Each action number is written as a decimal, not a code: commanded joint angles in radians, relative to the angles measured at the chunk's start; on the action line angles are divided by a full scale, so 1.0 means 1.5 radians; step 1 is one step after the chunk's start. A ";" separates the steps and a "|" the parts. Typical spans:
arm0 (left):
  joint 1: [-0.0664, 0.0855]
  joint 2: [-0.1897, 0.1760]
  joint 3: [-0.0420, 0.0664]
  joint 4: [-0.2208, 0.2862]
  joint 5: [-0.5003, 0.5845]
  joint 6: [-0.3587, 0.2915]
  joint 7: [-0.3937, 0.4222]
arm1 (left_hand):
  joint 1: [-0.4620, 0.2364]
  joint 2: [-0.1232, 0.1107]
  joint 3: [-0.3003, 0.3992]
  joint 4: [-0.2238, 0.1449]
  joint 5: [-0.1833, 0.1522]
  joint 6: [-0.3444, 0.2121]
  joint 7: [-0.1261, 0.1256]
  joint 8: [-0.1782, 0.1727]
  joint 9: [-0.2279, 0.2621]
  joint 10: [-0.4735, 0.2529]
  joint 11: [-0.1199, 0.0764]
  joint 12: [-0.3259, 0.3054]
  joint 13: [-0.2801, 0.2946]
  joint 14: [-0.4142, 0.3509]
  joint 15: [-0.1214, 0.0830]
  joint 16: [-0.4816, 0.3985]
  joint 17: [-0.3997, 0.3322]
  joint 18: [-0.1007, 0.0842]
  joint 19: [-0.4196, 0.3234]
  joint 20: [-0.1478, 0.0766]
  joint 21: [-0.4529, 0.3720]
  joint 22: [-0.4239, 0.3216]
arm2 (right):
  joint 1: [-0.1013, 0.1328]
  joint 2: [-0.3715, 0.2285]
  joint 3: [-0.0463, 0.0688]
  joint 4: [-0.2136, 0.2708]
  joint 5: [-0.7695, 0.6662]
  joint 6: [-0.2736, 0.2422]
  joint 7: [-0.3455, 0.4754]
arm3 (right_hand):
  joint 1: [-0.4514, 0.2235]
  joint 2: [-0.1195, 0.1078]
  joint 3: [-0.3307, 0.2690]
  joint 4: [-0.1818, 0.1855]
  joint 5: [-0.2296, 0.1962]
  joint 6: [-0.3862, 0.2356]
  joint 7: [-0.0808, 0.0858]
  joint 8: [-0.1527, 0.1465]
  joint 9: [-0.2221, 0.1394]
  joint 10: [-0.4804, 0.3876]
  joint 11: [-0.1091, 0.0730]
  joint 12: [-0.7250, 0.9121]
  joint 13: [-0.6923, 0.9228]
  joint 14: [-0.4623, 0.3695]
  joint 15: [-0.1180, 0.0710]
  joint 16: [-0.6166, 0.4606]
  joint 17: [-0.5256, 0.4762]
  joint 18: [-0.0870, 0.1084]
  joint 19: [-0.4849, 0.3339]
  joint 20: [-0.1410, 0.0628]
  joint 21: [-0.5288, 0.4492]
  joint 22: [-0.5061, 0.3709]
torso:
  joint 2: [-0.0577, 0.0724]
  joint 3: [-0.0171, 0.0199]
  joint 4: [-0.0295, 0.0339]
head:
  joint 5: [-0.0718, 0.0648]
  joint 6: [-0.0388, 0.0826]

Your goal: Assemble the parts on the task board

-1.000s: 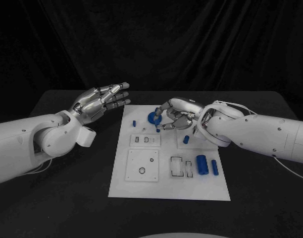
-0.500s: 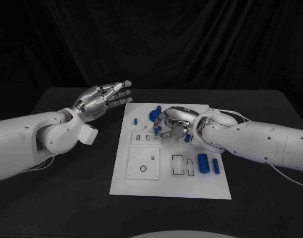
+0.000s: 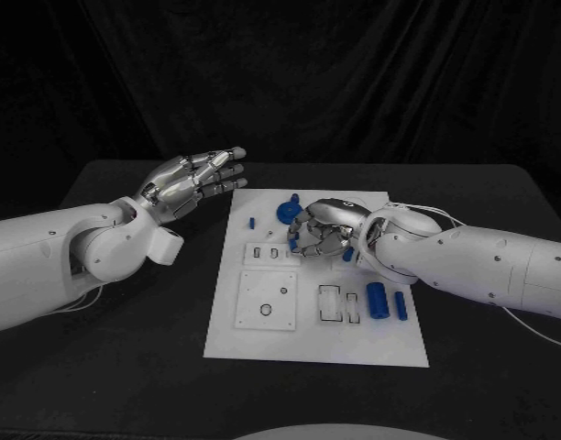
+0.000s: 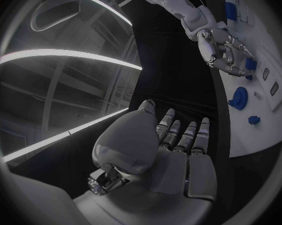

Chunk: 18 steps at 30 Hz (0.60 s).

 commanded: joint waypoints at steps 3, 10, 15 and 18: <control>-0.001 0.002 0.001 0.000 0.002 0.008 0.007 | 0.006 0.001 0.003 -0.001 0.004 0.005 0.000 0.002 0.001 0.001 0.004 0.003 0.001 0.000 -0.001 0.000 0.000 0.013 -0.001 0.001 0.000 -0.001 | -0.003 0.000 0.000 0.000 -0.010 0.003 -0.010 | 0.001 -0.002 0.000 -0.005 -0.002 -0.006 0.001 -0.003 -0.001 0.023 0.005 -0.002 0.061 0.055 0.006 -0.004 0.112 0.001 0.056 0.006 -0.004 0.166 | 0.000 0.0000 0.0009 | 0.000 -0.001; -0.001 0.001 0.001 0.000 0.002 0.008 0.007 | 0.006 0.001 0.003 -0.001 0.004 0.005 0.000 0.002 0.001 0.001 0.004 0.003 0.001 0.000 -0.001 0.000 0.000 0.013 -0.001 0.001 0.000 -0.001 | -0.003 0.002 0.000 -0.002 -0.010 0.015 -0.008 | -0.002 -0.005 -0.002 -0.008 -0.004 -0.014 0.003 -0.008 -0.005 0.022 0.004 -0.003 0.058 0.054 0.006 -0.005 0.111 0.002 0.056 0.007 -0.005 0.166 | 0.000 -0.0006 0.0007 | -0.001 -0.002; -0.001 0.001 0.001 0.000 0.002 0.008 0.007 | 0.006 0.001 0.003 -0.001 0.004 0.005 0.000 0.002 0.001 0.001 0.004 0.003 0.001 0.000 -0.001 0.000 0.000 0.013 -0.001 0.001 0.000 -0.001 | -0.003 0.002 0.000 -0.005 -0.010 0.023 -0.005 | -0.007 -0.007 -0.003 -0.010 -0.013 -0.029 0.002 -0.016 -0.011 0.021 0.003 -0.003 0.056 0.054 0.005 -0.005 0.110 0.002 0.055 0.008 -0.005 0.166 | 0.000 -0.0006 0.0009 | -0.001 -0.003; -0.001 0.001 0.001 0.000 0.002 0.008 0.007 | 0.006 0.001 0.003 -0.001 0.004 0.005 0.000 0.002 0.001 0.001 0.004 0.003 0.001 0.000 -0.001 0.000 0.000 0.013 -0.001 0.001 0.000 -0.001 | -0.003 0.003 0.000 -0.008 -0.010 0.027 -0.002 | -0.010 -0.008 -0.003 -0.012 -0.020 -0.047 0.002 -0.026 -0.019 0.020 0.002 -0.003 0.054 0.054 0.005 -0.005 0.110 0.002 0.055 0.008 -0.005 0.166 | 0.000 -0.0004 0.0006 | -0.001 -0.004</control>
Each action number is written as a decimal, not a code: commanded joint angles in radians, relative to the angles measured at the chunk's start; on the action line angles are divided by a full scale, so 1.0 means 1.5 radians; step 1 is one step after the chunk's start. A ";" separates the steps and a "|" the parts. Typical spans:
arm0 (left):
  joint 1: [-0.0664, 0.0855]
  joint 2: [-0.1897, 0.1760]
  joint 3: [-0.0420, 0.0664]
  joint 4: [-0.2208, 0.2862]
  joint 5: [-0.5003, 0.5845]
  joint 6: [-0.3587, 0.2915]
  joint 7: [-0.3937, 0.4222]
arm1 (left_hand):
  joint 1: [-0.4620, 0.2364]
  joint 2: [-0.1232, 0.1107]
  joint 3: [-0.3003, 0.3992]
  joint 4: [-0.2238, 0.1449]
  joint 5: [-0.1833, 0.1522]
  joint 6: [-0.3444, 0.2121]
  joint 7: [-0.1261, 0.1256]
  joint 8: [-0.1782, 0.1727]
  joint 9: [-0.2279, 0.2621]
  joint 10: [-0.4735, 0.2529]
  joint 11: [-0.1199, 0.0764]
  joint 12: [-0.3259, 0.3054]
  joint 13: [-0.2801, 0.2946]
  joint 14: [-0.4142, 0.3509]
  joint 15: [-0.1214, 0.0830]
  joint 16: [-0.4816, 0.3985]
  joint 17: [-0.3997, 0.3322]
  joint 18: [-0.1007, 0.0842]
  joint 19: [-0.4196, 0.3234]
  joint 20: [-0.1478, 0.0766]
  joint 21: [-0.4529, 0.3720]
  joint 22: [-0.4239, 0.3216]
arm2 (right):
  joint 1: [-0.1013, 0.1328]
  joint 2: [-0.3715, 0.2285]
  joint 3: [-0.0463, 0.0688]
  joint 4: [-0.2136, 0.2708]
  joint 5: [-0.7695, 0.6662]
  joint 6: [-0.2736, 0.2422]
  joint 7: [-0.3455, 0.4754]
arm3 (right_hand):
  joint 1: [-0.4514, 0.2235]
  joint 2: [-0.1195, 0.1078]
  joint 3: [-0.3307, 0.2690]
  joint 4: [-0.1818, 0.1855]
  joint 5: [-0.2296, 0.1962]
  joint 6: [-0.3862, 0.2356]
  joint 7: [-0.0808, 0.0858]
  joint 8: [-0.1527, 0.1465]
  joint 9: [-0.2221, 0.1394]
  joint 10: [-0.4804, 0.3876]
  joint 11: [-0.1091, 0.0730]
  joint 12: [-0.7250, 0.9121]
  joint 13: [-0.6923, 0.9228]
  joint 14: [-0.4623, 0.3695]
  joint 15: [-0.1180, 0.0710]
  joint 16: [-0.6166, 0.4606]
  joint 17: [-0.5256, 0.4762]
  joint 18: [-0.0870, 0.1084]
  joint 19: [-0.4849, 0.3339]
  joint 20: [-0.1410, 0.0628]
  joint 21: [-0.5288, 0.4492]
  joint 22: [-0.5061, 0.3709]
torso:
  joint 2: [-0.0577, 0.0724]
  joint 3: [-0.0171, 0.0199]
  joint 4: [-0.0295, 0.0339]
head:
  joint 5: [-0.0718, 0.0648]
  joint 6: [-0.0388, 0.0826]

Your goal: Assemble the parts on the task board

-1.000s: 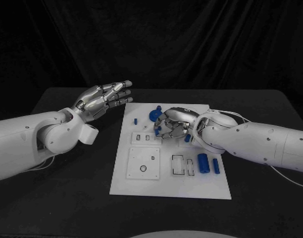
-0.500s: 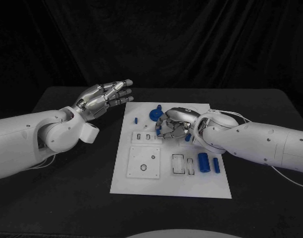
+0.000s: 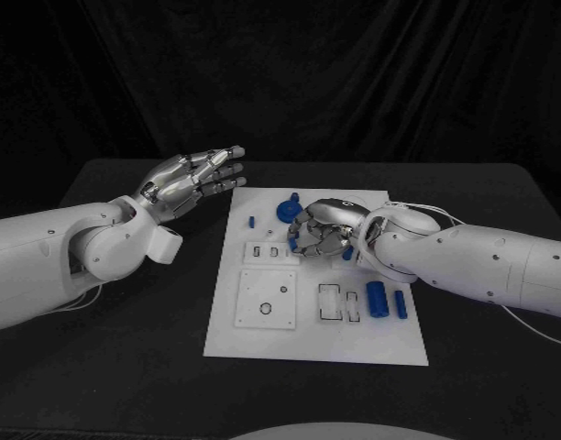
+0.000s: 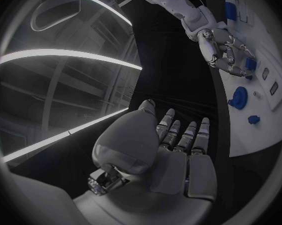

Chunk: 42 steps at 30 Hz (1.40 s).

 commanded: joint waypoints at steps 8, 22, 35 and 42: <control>-0.001 0.000 0.001 0.000 0.002 0.006 0.007 | 0.006 0.001 0.004 -0.001 0.004 0.004 0.000 0.002 0.001 0.000 0.004 0.002 0.001 0.000 -0.001 0.000 0.000 0.014 -0.002 0.001 0.000 -0.001 | -0.002 0.003 0.000 -0.008 -0.005 0.022 0.005 | -0.011 -0.004 -0.002 -0.007 -0.029 -0.040 -0.003 -0.026 -0.025 0.018 -0.001 -0.004 0.050 0.056 0.001 -0.003 0.108 0.002 0.055 0.001 -0.004 0.166 | 0.000 -0.0003 -0.0003 | 0.000 -0.002; -0.001 0.001 0.001 -0.001 0.002 0.005 0.007 | 0.006 0.001 0.004 -0.001 0.004 0.004 0.000 0.002 0.001 -0.001 0.004 0.002 0.000 -0.001 -0.001 -0.001 0.000 0.014 -0.002 0.001 0.000 -0.001 | -0.002 -0.001 0.000 -0.008 -0.005 -0.006 0.035 | -0.039 -0.019 -0.031 0.017 -0.184 -0.085 -0.014 -0.057 -0.072 0.014 -0.008 -0.005 0.040 0.053 -0.005 -0.007 0.099 0.004 0.052 -0.004 -0.009 0.164 | 0.000 0.0002 -0.0004 | -0.001 -0.002; -0.001 0.002 0.001 -0.002 0.002 0.000 0.006 | 0.007 -0.002 0.003 -0.002 0.003 0.003 -0.001 0.002 0.001 -0.001 0.003 0.002 0.000 -0.002 -0.002 -0.001 0.000 0.014 -0.003 0.002 -0.001 -0.002 | 0.041 -0.049 0.000 0.057 -0.005 -0.121 0.101 | -0.109 -0.042 -0.093 0.026 -0.240 -0.069 -0.014 -0.047 -0.094 0.019 -0.009 0.003 0.049 0.054 -0.007 -0.004 0.103 0.002 0.055 -0.006 -0.004 0.166 | 0.000 0.0005 -0.0008 | 0.001 -0.001; -0.001 0.002 0.001 -0.005 -0.070 -0.028 0.014 | 0.044 -0.033 0.004 -0.025 -0.004 0.001 0.000 0.001 0.001 0.013 0.004 0.009 0.003 0.004 -0.004 0.003 0.001 0.020 0.009 0.004 0.008 0.000 | 0.103 -0.100 0.000 0.099 0.048 -0.168 0.123 | -0.119 -0.007 -0.100 0.025 -0.239 -0.043 -0.011 -0.034 -0.097 0.022 -0.007 0.006 0.054 0.055 -0.005 -0.003 0.105 0.001 0.056 -0.005 -0.003 0.167 | 0.000 0.0008 -0.0011 | 0.007 0.000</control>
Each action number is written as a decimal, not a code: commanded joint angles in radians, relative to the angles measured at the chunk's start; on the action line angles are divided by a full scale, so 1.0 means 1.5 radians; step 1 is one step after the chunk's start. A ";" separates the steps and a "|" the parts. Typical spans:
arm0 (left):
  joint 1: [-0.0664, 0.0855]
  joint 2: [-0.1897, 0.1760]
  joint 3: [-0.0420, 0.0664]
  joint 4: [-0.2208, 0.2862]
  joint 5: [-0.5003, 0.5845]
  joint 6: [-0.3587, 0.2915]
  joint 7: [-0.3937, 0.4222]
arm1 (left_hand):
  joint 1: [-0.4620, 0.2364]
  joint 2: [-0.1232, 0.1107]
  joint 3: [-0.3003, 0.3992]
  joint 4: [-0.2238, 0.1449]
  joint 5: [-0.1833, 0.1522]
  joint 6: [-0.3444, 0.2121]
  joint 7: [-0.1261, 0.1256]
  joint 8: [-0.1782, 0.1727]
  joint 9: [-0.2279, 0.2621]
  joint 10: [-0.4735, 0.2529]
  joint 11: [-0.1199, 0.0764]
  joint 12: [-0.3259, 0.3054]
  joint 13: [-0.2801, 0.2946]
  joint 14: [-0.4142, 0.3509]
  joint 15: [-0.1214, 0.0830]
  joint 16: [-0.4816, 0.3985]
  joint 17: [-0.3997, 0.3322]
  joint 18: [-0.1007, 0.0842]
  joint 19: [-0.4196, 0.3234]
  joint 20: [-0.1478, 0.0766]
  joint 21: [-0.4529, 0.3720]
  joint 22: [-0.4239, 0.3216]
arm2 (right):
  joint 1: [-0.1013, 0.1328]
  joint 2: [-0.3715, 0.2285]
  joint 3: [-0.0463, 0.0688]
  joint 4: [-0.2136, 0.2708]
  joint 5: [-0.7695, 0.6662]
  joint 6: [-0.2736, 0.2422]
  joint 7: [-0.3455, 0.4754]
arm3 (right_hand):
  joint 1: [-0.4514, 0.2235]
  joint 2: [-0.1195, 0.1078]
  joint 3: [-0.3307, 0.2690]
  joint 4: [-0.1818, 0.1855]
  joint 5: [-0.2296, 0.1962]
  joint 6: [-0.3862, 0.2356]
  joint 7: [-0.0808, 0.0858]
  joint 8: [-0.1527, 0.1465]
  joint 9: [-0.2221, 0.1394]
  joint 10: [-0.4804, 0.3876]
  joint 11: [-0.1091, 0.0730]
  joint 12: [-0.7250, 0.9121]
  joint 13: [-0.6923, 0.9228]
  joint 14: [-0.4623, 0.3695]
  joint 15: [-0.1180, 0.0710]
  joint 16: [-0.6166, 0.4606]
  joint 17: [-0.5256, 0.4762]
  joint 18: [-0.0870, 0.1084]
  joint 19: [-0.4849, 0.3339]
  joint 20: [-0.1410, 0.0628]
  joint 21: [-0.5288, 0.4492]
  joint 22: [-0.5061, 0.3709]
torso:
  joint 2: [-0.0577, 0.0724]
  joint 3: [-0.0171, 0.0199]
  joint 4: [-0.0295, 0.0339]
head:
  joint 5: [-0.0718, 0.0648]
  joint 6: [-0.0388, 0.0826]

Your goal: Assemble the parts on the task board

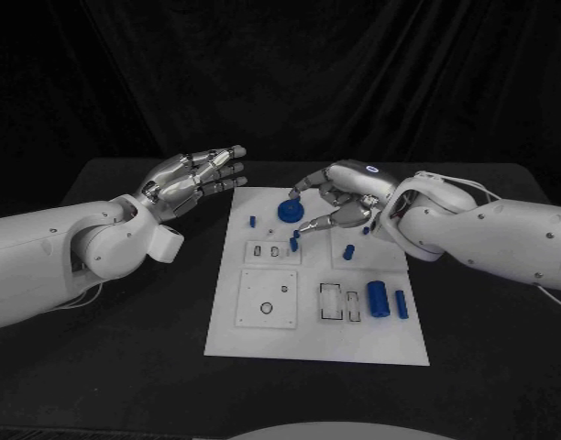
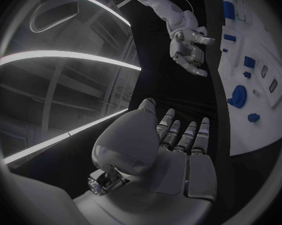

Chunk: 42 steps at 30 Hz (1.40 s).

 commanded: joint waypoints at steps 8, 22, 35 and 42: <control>0.002 0.007 0.001 -0.007 -0.176 -0.114 0.006 | 0.044 -0.038 -0.008 0.010 -0.048 0.067 0.010 0.018 0.008 0.287 0.096 0.244 0.071 0.350 -0.023 0.226 0.065 0.031 0.276 -0.001 0.174 0.058 | 0.083 -0.092 0.001 0.033 0.111 -0.088 0.024 | -0.012 0.062 0.012 -0.003 0.009 0.044 0.005 0.023 -0.002 0.028 0.001 0.010 0.066 0.055 0.000 0.005 0.113 0.000 0.058 0.001 0.011 0.169 | 0.000 -0.0002 -0.0004 | 0.007 0.007; 0.096 0.086 0.002 -0.056 -0.512 -0.013 -0.301 | -0.148 0.000 -0.142 0.013 -0.195 0.301 0.008 0.153 0.048 0.943 -0.010 0.990 1.027 0.961 -0.137 0.996 1.030 -0.026 0.758 -0.103 0.875 0.799 | 0.084 -0.137 0.000 0.030 0.130 -0.006 -0.050 | -0.026 0.119 0.006 -0.003 0.063 0.069 0.010 0.032 -0.010 0.031 0.005 0.014 0.071 0.056 0.004 0.007 0.115 -0.001 0.060 0.005 0.014 0.170 | -0.010 0.0014 -0.0034 | 0.011 0.008; 0.135 0.237 0.002 -0.141 -0.566 0.261 -0.548 | -0.161 0.019 -0.145 0.011 -0.129 0.398 -0.026 0.153 0.088 0.943 -0.043 0.990 1.027 0.961 -0.167 0.996 1.030 -0.060 0.914 -0.116 0.954 0.992 | 0.062 -0.125 0.000 0.020 0.131 0.052 -0.083 | -0.051 0.137 -0.008 -0.002 0.085 0.075 0.012 0.031 -0.017 0.035 0.007 0.019 0.080 0.058 0.006 0.011 0.122 -0.002 0.062 0.006 0.017 0.171 | -0.023 0.0196 -0.0118 | 0.015 -0.012; 0.137 0.302 0.002 -0.200 -0.568 0.305 -0.627 | -0.144 0.010 -0.122 0.003 -0.083 0.428 -0.040 0.150 0.104 0.943 -0.057 0.990 1.027 0.961 -0.182 0.996 1.030 -0.061 0.918 -0.130 0.954 0.996 | 0.060 -0.126 0.000 0.020 0.131 0.056 -0.087 | -0.052 0.141 -0.014 -0.004 0.110 0.077 0.013 0.030 -0.020 0.035 0.008 0.019 0.079 0.058 0.007 0.011 0.122 -0.002 0.062 0.007 0.017 0.171 | -0.025 0.0342 -0.0184 | 0.024 -0.023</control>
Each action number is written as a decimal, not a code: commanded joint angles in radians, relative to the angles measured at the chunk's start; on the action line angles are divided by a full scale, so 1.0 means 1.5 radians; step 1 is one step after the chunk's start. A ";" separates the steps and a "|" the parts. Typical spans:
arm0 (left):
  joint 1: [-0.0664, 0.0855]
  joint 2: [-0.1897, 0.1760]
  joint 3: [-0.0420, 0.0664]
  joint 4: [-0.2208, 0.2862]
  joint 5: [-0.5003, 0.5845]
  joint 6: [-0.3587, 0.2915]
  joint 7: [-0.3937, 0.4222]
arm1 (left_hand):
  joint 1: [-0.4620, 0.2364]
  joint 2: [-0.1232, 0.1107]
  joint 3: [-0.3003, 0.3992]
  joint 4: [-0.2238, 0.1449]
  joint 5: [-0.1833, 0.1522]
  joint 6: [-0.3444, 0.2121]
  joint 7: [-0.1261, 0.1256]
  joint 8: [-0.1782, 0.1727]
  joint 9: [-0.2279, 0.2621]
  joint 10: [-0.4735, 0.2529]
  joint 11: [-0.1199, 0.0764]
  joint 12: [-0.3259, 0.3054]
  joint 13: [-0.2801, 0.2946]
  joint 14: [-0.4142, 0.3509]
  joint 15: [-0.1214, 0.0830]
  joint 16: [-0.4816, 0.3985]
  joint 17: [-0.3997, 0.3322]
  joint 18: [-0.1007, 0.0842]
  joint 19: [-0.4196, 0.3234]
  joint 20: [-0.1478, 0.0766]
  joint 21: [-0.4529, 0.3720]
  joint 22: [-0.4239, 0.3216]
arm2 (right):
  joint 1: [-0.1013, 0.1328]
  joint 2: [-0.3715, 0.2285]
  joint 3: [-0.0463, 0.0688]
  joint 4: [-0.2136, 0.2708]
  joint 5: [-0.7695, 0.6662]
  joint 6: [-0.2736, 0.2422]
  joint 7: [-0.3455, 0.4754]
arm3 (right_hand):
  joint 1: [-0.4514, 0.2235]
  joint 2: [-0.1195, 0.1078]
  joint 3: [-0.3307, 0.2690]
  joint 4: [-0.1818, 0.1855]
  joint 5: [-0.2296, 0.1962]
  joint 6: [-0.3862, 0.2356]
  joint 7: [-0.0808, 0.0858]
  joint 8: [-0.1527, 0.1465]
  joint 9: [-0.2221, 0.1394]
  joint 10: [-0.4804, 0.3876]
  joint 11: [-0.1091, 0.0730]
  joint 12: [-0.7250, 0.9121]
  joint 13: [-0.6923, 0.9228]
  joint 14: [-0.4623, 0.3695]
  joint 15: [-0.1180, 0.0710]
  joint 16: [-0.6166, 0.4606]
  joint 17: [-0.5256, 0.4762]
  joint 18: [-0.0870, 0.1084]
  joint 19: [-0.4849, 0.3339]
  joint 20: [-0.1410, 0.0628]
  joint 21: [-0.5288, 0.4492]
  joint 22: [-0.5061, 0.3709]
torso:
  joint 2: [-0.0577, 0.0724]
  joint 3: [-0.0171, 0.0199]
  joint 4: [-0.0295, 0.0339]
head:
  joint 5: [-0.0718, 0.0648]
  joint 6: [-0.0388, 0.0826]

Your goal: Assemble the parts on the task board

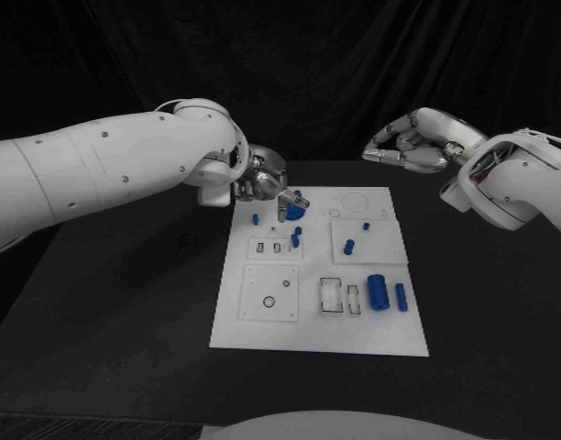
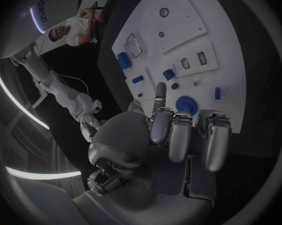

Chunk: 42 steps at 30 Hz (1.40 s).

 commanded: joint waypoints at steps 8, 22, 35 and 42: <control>0.002 0.072 0.001 -0.086 -0.015 0.106 -0.146 | 0.010 -0.017 0.021 -0.001 -0.030 0.007 0.000 -0.021 0.008 0.105 -0.043 0.083 0.261 0.070 -0.010 0.002 0.175 -0.014 0.051 -0.010 0.004 0.155 | -0.003 0.004 0.001 0.003 0.002 0.026 -0.029 | -0.002 0.002 -0.005 0.001 0.012 0.004 0.001 -0.001 -0.002 0.035 0.003 0.002 0.079 0.060 0.005 0.001 0.121 -0.002 0.064 0.004 0.003 0.171 | 0.001 0.0153 -0.0135 | 0.021 -0.008; -0.010 0.110 0.001 -0.128 0.038 0.143 -0.206 | 0.002 -0.029 0.059 -0.005 -0.037 -0.010 0.013 -0.078 -0.010 0.105 -0.033 0.083 0.261 0.070 -0.003 0.002 0.175 -0.014 0.050 -0.006 0.003 0.154 | -0.005 0.010 0.001 0.002 0.002 0.042 -0.041 | 0.003 0.003 -0.005 0.000 0.022 0.002 0.002 -0.003 -0.004 0.034 0.003 0.001 0.077 0.059 0.005 0.001 0.119 -0.002 0.063 0.005 0.002 0.171 | 0.000 0.0158 -0.0118 | 0.020 -0.012; -0.025 0.102 0.001 -0.119 0.091 0.116 -0.228 | -0.014 -0.031 0.068 0.001 -0.053 0.003 0.012 -0.085 -0.012 0.105 -0.034 0.083 0.261 0.070 -0.003 0.002 0.175 -0.013 0.049 -0.005 0.002 0.152 | -0.013 0.010 0.001 -0.002 0.002 0.046 -0.042 | 0.023 -0.008 -0.007 -0.005 0.016 0.002 0.002 -0.004 -0.007 0.033 0.003 0.001 0.075 0.059 0.005 0.000 0.117 -0.001 0.063 0.005 0.001 0.171 | 0.000 0.0151 -0.0109 | 0.027 -0.013; -0.031 0.104 0.001 -0.116 0.093 0.101 -0.219 | -0.013 -0.033 0.077 -0.004 -0.047 -0.001 0.013 -0.093 -0.014 0.105 -0.033 0.083 0.261 0.070 -0.003 0.002 0.175 -0.013 0.048 -0.005 0.001 0.150 | -0.014 0.011 0.001 -0.003 0.002 0.052 -0.044 | 0.024 -0.008 -0.007 -0.004 0.016 0.002 0.002 -0.004 -0.007 0.033 0.003 0.000 0.074 0.058 0.006 -0.001 0.117 -0.001 0.062 0.005 0.001 0.170 | 0.000 0.0160 -0.0099 | 0.023 -0.016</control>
